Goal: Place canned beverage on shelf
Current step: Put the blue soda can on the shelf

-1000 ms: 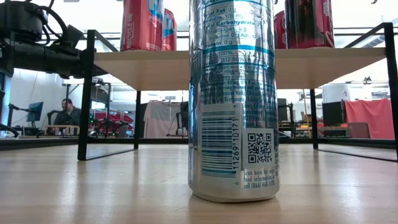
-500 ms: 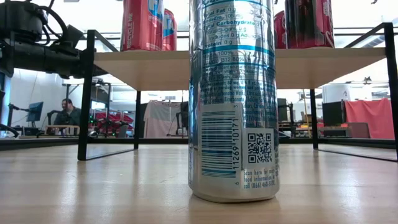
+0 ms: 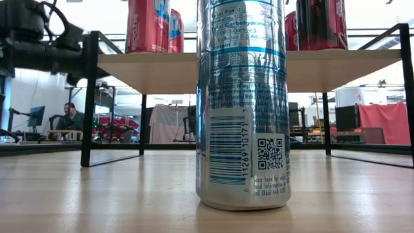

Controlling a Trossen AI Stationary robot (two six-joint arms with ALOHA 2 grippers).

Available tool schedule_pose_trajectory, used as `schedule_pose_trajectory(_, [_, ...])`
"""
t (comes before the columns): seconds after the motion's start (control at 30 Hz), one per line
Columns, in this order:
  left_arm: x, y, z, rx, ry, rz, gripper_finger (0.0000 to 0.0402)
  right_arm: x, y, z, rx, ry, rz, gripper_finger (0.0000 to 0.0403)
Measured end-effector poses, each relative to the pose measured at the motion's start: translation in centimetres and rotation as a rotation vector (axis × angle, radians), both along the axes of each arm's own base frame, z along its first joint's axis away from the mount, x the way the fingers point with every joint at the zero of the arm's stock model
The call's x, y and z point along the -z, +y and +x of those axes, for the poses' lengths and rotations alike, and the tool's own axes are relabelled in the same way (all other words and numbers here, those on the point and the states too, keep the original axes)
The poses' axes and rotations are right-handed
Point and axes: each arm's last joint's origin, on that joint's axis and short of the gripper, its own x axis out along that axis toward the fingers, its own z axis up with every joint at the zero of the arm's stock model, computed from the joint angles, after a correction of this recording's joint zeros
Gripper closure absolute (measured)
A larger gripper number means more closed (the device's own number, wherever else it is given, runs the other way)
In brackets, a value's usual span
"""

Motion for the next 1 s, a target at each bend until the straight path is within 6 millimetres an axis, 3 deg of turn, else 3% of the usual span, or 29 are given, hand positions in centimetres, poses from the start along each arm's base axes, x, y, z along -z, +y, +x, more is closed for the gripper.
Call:
schedule_pose_trajectory(0.13, [-2.3, -0.5, 0.9, 0.231, 0.042, -0.01, 0.0207, 0.0, 0.0, 0.0, 0.0, -0.001, -0.001, 0.0003])
schedule_pose_trajectory(0.23, [-4.7, -0.8, 1.8, 0.304, 0.118, -0.049, 0.0207, 0.0, 0.0, 0.0, 0.0, 0.0, -0.001, 0.0003])
schedule_pose_trajectory(0.33, [-7.2, -0.7, 2.7, 0.224, 0.259, -0.11, 0.0207, 0.0, 0.0, 0.0, 0.0, 0.0, 0.0, 0.0003])
schedule_pose_trajectory(0.53, [-10.4, 0.4, 4.0, -0.145, 0.442, -0.33, 0.0207, 0.0, 0.0, 0.0, 0.0, 0.0, 0.0, 0.0003])
schedule_pose_trajectory(0.8, [-13.6, 1.1, 7.3, -0.067, 0.494, -0.482, 0.0207, 0.0, 0.0, 0.0, 0.0, -0.001, -0.001, 0.0003])
schedule_pose_trajectory(1.0, [-14.5, 1.2, 9.4, 0.018, 0.644, -0.514, 0.0207, 0.0, 0.0, 0.0, 0.0, 0.0, 0.0, 0.0003])
